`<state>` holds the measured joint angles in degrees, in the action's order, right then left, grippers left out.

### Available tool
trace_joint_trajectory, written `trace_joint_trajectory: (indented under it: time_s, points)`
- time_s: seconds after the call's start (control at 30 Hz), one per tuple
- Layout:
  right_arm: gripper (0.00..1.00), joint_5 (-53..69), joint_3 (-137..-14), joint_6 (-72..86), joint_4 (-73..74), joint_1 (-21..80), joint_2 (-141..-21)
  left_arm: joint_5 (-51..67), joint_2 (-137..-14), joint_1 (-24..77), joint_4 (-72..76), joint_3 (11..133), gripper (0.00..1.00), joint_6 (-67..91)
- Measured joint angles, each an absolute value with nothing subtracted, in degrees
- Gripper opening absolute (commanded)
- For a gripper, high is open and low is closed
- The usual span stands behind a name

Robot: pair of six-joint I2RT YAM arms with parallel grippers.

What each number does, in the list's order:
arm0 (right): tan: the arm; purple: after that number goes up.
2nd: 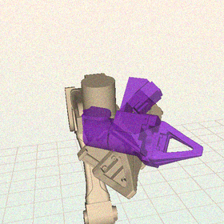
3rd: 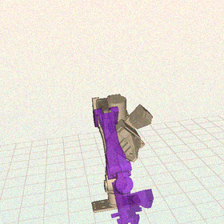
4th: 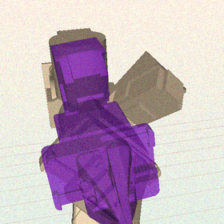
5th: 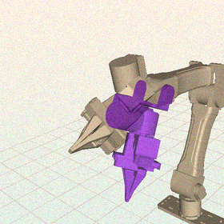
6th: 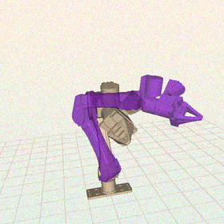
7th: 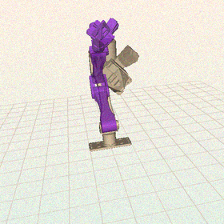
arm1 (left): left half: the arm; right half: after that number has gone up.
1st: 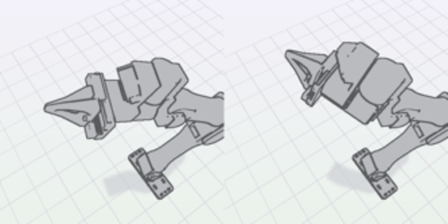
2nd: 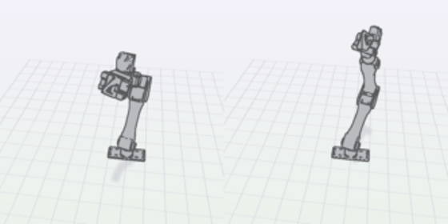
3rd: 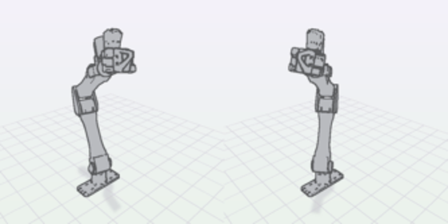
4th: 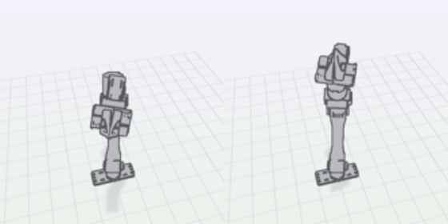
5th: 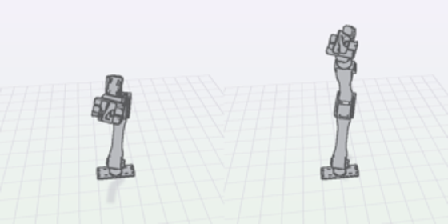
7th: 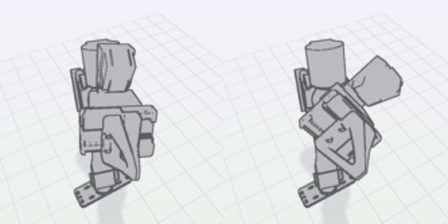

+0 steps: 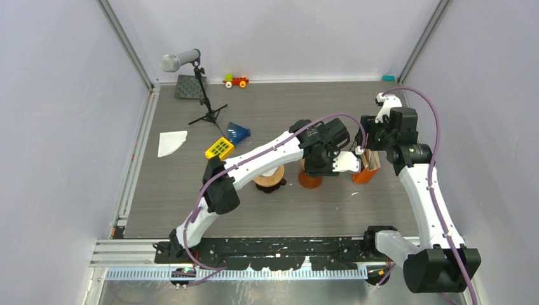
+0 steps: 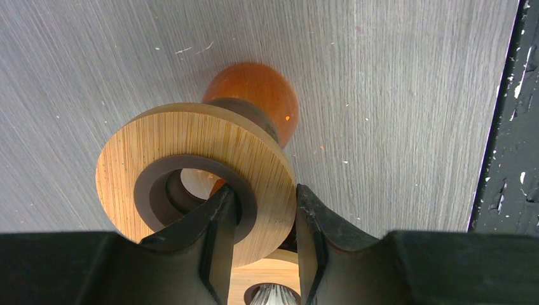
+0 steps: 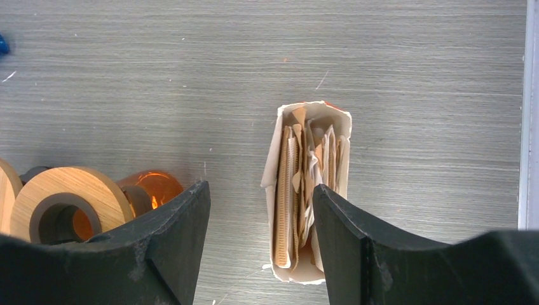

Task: Place the coffee filter in the dripper
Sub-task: Place the dripper holder onto the coffee server.

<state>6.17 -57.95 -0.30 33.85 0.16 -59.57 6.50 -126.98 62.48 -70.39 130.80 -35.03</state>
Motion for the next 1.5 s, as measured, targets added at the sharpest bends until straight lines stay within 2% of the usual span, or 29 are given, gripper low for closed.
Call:
trace_joint_trajectory:
  time_s: [0.63, 1.2, 1.3, 1.5]
  points:
    - [0.65, 6.9, -57.9, 0.5, 33.8, -0.9, -59.6, 6.4, -127.4, 61.7, -69.4, 129.7, 0.46, -35.0]
    - [0.65, 7.2, -57.9, 0.6, 33.8, -1.2, -59.6, 5.4, -126.3, 61.7, -69.0, 129.4, 0.54, -34.9]
    - [0.65, 7.2, -57.9, 0.6, 33.8, -1.2, -59.6, 4.6, -124.0, 61.7, -69.0, 129.4, 0.58, -34.6]
    - [0.65, 7.6, -57.9, 0.6, 33.8, -1.3, -59.6, 1.2, -113.7, 61.3, -65.6, 124.4, 0.72, -32.8]
